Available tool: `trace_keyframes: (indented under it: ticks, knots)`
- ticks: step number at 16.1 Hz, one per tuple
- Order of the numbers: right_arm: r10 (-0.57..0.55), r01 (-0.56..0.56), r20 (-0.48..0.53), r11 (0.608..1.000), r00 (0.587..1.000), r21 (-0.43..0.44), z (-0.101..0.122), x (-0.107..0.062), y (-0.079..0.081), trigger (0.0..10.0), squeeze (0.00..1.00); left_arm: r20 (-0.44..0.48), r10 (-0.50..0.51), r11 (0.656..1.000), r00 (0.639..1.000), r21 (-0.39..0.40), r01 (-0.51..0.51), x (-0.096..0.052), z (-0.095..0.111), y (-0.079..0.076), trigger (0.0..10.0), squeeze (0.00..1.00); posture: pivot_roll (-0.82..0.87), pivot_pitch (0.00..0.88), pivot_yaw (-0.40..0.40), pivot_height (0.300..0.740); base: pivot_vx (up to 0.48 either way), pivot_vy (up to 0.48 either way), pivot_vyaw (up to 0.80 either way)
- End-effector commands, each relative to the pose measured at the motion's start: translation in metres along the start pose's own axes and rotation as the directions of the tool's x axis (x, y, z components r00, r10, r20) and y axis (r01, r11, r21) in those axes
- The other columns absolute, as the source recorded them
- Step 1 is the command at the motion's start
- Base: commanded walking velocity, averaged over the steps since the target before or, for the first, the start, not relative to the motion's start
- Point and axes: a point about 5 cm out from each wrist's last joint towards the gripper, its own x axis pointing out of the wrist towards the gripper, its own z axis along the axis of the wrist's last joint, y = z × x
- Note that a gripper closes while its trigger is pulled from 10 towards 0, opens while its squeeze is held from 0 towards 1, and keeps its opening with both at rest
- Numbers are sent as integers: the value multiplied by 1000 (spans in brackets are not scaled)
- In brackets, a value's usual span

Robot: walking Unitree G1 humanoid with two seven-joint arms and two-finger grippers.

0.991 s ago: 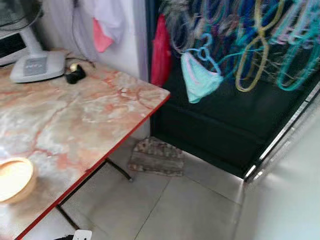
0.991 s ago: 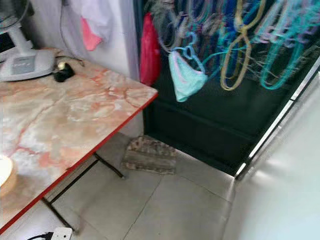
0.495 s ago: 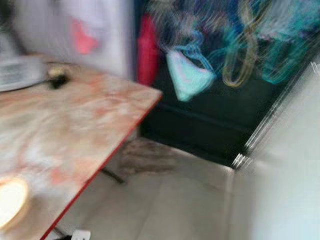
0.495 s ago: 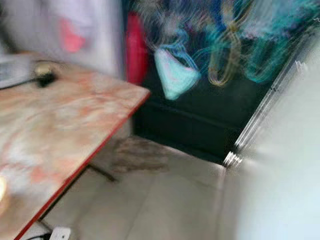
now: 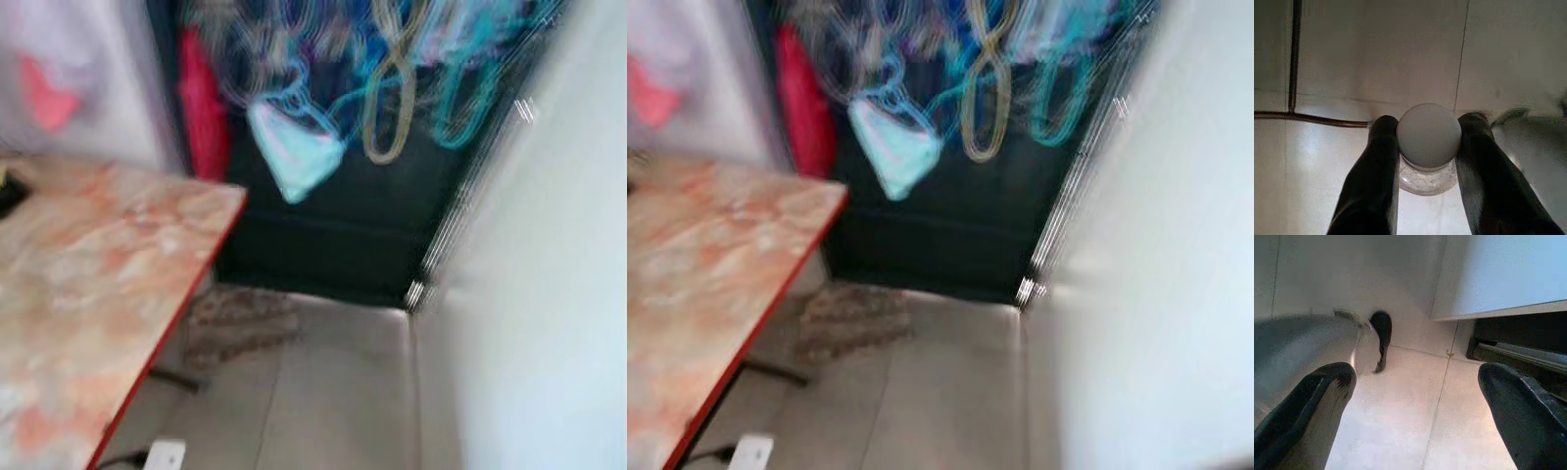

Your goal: Restocking fridge

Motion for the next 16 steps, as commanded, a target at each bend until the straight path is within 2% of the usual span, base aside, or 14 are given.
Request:
trace_keyframes:
  ticks: [1,16]
  knots:
    - [-11,11,-22,1000,1000,8,-7,-2,-4,10000,0,-29,-13,1000,999,1,13,-1,-6,-2,10000,0,89,64,-21,740,0,0,-800]
    - [-10,11,-33,1000,999,15,-11,-2,-2,10000,0,-34,-41,998,999,43,43,-1,-7,-2,10000,0,71,33,0,740,0,0,-800]
